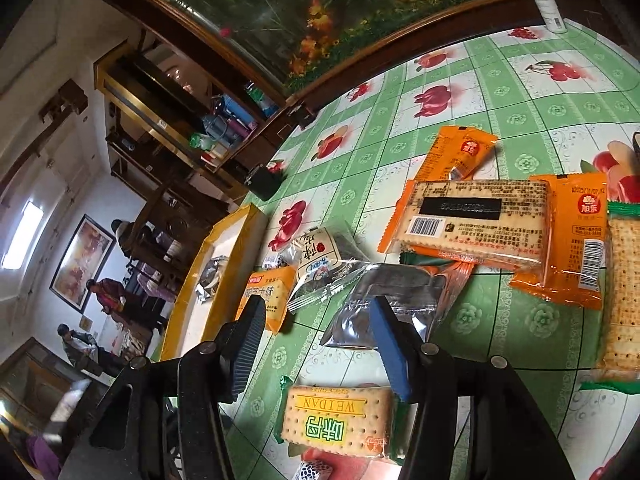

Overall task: Organize snacks
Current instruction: 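Grasp a WEIDAN cracker pack with the right gripper while the left gripper grasps another white candy, then lower the cracker pack into the lid with the right gripper while the left gripper carries the candy over it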

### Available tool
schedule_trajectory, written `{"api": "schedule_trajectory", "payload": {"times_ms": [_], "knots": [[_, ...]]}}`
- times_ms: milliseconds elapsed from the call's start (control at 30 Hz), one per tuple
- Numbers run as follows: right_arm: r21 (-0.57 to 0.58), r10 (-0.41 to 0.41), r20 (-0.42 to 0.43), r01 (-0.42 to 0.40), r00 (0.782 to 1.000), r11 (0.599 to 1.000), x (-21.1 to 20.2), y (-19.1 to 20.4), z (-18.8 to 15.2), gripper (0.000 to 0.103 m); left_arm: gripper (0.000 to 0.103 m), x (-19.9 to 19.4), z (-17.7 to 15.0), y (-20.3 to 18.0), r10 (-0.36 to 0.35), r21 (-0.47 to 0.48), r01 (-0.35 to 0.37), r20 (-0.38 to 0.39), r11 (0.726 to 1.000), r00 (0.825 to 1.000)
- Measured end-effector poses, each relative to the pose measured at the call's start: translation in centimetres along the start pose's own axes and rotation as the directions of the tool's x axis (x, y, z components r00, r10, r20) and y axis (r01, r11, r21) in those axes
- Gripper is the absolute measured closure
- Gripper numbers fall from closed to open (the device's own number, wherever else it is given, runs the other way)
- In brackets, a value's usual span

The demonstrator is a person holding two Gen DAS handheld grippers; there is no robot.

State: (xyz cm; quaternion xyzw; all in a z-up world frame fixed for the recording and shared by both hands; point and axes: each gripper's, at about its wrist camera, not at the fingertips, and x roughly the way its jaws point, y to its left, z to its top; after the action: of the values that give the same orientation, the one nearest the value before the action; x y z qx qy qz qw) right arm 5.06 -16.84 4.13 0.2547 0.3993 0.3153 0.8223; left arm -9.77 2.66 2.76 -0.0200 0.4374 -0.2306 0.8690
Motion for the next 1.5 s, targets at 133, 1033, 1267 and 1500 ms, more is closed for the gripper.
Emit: {"api": "schedule_trajectory", "payload": {"times_ms": [133, 1033, 1267, 1500], "knots": [[0.017, -0.005, 0.004, 0.005, 1.0, 1.0, -0.1, -0.5, 0.1, 0.044, 0.016, 1.3, 0.1, -0.5, -0.039, 0.006, 0.039, -0.034, 0.999, 0.999], [-0.11, -0.036, -0.145, 0.021, 0.989, 0.994, 2.9, 1.8, -1.5, 0.043, 0.083, 0.9, 0.3, 2.8, 0.085, 0.055, -0.083, -0.03, 0.995, 0.996], [-0.229, -0.091, -0.245, 0.034, 0.965, 0.973, 4.2, 2.2, -3.1, 0.032, 0.083, 0.6, 0.2, 3.8, 0.034, 0.024, -0.033, -0.025, 0.999, 0.999], [-0.304, -0.088, -0.309, -0.01, 0.947, 0.953, 2.9, 2.8, -5.3, 0.031, 0.075, 0.2, -0.4, 3.7, 0.019, 0.05, -0.017, -0.033, 0.999, 0.999]]}}
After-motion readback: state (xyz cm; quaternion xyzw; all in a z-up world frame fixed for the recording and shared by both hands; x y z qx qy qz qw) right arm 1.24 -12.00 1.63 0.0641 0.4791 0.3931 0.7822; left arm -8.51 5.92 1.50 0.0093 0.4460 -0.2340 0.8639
